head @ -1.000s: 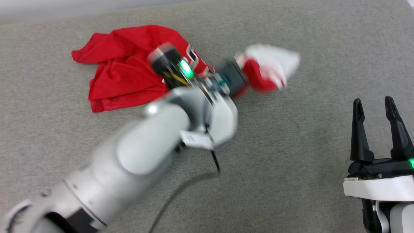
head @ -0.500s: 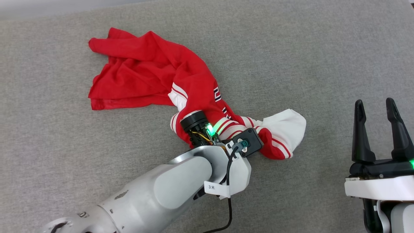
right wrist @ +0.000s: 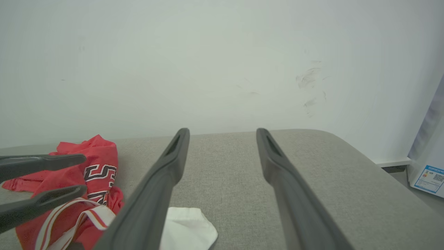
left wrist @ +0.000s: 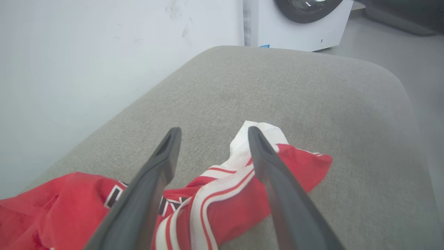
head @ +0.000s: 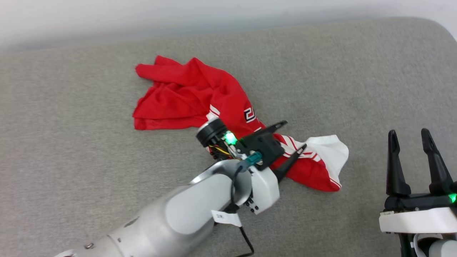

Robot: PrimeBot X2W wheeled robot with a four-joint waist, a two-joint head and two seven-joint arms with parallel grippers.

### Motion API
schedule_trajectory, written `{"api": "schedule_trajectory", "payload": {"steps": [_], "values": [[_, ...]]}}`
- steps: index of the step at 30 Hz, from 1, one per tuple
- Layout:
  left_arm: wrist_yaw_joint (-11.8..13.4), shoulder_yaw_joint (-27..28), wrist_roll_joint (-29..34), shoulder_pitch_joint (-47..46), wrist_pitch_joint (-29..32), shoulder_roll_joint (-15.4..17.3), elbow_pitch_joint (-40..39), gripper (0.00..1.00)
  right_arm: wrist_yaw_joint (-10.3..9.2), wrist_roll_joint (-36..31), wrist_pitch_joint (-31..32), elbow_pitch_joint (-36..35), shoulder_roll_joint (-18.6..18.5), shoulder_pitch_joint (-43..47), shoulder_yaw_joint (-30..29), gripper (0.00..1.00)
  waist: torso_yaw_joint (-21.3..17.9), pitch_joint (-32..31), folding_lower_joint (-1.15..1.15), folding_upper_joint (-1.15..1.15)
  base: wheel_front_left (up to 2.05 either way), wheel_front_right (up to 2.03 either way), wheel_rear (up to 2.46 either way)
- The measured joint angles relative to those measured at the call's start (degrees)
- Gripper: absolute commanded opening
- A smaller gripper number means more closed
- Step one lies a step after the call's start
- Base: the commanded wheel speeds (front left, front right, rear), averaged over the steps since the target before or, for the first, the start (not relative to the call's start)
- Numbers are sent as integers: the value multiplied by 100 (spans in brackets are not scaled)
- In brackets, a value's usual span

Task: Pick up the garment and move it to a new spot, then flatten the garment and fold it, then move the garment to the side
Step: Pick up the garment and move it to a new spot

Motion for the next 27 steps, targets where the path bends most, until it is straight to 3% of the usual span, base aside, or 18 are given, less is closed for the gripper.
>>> {"api": "schedule_trajectory", "payload": {"steps": [7, 12, 16, 21, 27], "values": [[860, 722, -151, 416, -439, 510, -526, 100, 0, -59, 0, 54, 1, 206, -11, 100, 307, -405, 0, 0, 0, 0, 0], [1590, 1611, -275, 1019, -535, 922, -1014, 100, 0, -104, 0, 86, 0, 337, -62, 100, 504, -621, 0, 0, 0, 0, 0], [2087, 2453, 1, 1664, -553, 1163, -1618, 100, 0, -138, 0, 127, 1, 385, -127, 100, 643, -725, 0, 0, 0, 0, 0], [2438, 3343, 383, 2635, -553, 1266, -2051, 100, 0, -220, 0, 186, 0, 409, -205, 100, 740, -840, 0, 0, 0, 0, 0], [2482, 4098, 834, 3694, -553, 1102, -2372, 100, 0, -311, 0, 287, 0, 525, -243, 100, 805, -972, 0, 0, 0, 0, 0]]}}
